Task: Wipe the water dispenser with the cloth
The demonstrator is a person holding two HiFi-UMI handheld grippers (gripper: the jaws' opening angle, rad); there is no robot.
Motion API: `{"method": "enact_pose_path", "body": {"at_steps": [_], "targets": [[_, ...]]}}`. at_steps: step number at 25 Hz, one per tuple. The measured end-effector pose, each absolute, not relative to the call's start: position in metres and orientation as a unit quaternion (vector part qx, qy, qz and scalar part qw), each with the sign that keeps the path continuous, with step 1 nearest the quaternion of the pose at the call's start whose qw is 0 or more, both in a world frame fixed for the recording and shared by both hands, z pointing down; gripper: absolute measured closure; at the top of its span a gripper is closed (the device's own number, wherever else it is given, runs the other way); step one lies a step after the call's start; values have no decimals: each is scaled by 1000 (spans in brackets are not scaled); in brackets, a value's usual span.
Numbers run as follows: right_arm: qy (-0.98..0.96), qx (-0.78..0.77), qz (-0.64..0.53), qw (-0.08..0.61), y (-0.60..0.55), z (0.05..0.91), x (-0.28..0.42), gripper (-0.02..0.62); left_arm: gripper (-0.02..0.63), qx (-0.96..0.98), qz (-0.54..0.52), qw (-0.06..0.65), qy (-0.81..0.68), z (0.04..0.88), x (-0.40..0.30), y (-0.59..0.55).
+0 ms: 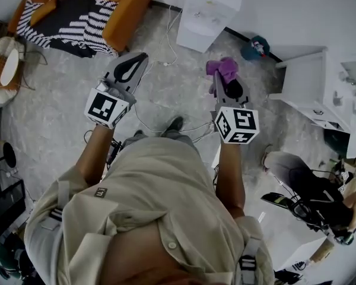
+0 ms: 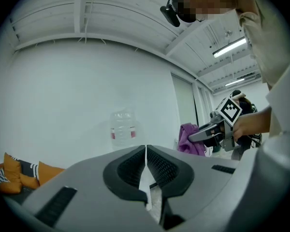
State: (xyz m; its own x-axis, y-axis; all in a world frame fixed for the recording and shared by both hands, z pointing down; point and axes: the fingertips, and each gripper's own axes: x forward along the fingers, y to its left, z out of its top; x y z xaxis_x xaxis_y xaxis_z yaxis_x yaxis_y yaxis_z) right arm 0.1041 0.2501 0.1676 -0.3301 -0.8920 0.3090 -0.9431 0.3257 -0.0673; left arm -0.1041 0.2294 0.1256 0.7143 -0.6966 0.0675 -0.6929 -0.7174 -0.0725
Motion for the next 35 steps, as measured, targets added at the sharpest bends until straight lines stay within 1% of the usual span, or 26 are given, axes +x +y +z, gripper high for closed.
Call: {"method": "enact_pose_path", "body": {"at_steps": [4,9,16,22,27,32,35], "targets": [[-816,556,122,99,225,171,130,499,580,-918,-64,24,390,123,-81,213],[-822,546,126,99,206,180,144,499,580,-915,-78,28,395,125,-64,200],[-810,559,145,99,179,191,163,499,580,-923,-96,-3,372,138,-36,162],[-775,605,142,115,159,192,183,499,580,-951,-45,16,306,135,3,107],[-751,633,133,128,136,189,183,499,580,-963,-22,25,266,129,15,63],[-726,661,121,145,130,174,198,499,580,-974,-2,19,224,129,43,38],[-714,672,122,155,120,172,196,499,580,-978,10,12,208,127,46,20]]}}
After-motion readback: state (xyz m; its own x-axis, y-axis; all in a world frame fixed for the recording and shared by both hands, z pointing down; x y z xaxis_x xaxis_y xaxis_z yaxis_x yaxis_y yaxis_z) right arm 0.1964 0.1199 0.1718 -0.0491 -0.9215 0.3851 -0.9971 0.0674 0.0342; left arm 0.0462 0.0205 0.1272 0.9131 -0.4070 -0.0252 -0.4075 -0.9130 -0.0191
